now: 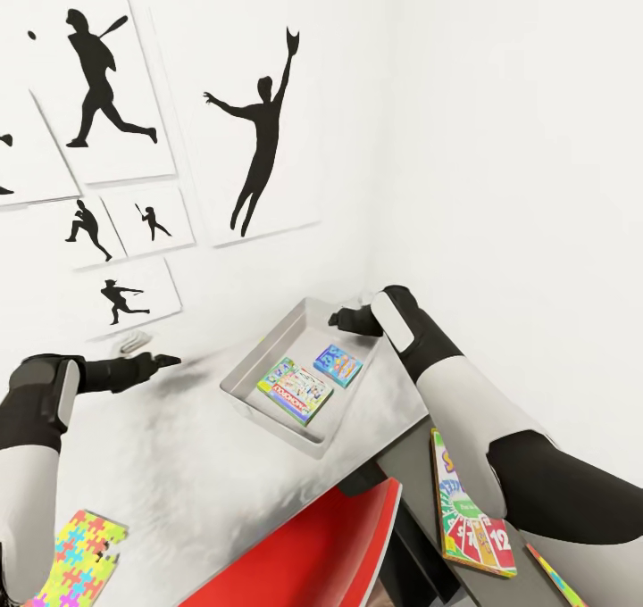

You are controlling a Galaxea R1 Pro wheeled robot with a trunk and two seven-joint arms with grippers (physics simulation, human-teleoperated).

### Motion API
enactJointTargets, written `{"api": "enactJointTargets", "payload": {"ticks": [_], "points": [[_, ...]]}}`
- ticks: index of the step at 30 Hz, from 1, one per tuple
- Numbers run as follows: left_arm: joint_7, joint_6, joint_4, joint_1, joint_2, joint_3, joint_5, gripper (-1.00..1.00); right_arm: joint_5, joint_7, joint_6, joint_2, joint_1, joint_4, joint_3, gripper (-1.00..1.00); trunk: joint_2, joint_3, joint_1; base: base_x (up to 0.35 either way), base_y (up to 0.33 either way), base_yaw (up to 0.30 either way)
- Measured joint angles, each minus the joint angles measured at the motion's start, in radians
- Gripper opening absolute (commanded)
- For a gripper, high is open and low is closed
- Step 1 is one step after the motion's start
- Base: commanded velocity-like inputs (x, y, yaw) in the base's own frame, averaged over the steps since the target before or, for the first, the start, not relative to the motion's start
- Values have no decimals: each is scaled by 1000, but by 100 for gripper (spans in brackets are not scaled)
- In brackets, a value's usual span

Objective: Put all the toys in the child's room - the three board games (two on the bed and one on the table), the two jigsaw puzzles on the table, and the tennis ball on the table - inside the toy box on the table in the child's room.

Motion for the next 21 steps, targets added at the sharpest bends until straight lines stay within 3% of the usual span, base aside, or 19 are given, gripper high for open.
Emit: {"api": "enactJointTargets", "payload": {"ticks": [13, 18, 21], "points": [[21, 0, -53, -1, -85, -95, 6, 100, 10, 2, -3, 0, 3, 59, -4, 100, 0, 0, 0, 0, 0, 0], [15, 0, -61, -1, -113, -76, 7, 100, 3, -2, -3, 0, 3, 45, -2, 100, 0, 0, 0, 0, 0, 0], [-2, 0, -54, -2, -98, -70, 6, 100, 1, -3, -3, 0, 3, 41, -2, 100, 0, 0, 0, 0, 0, 0]]}}
